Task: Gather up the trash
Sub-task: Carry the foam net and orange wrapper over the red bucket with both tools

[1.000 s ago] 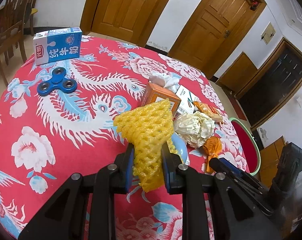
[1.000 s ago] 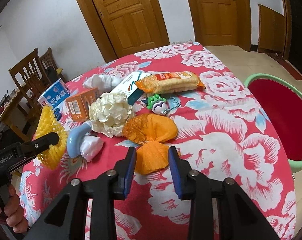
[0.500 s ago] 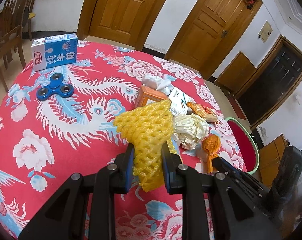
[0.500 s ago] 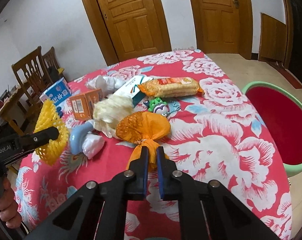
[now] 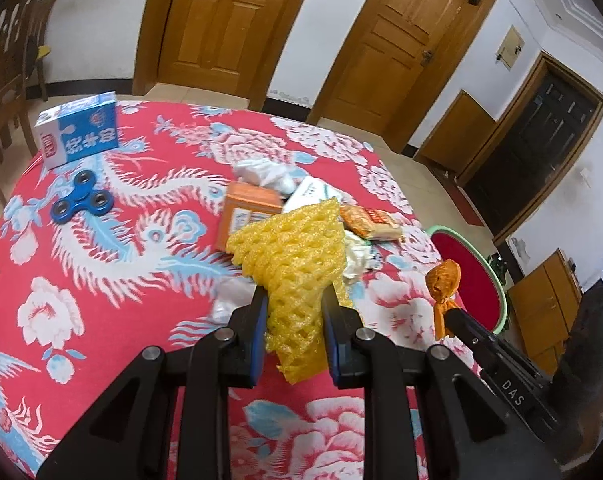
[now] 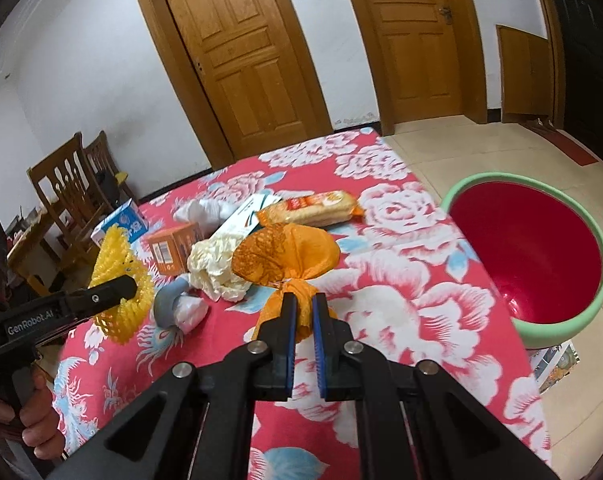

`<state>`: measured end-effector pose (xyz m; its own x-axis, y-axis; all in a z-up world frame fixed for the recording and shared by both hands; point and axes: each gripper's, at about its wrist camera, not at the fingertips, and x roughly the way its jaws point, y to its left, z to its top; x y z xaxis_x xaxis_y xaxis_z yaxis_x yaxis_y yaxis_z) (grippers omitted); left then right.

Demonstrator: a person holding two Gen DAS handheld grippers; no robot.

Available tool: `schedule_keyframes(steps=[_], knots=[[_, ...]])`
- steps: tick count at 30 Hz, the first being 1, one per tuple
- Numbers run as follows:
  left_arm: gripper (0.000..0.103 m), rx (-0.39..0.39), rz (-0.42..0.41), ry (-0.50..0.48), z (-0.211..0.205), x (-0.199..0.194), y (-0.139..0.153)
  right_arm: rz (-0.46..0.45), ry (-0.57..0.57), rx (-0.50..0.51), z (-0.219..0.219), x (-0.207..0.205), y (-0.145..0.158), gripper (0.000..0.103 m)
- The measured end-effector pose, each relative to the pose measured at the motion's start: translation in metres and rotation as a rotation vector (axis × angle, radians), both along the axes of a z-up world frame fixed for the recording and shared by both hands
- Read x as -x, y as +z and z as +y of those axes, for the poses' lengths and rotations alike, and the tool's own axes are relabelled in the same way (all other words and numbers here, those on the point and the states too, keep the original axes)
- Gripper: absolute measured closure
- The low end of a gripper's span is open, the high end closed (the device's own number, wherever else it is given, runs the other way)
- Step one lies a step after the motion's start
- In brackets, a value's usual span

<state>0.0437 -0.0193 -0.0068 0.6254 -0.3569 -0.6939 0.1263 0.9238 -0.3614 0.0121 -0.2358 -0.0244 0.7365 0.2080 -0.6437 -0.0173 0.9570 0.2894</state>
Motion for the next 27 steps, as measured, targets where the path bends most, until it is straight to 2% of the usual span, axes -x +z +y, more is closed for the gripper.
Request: schedule_keyframes(steps=[10, 27], knots=[[0.079, -0.024, 0.002, -0.107, -0.051, -0.015, 0.006, -0.017, -0.103, -0.043, -0.046, 0.01, 0.005, 0.094], [0.079, -0.089, 0.0, -0.333, -0.174, -0.046, 0.004, -0.001, -0.304, -0.102, -0.137, 0.017, -0.007, 0.093]])
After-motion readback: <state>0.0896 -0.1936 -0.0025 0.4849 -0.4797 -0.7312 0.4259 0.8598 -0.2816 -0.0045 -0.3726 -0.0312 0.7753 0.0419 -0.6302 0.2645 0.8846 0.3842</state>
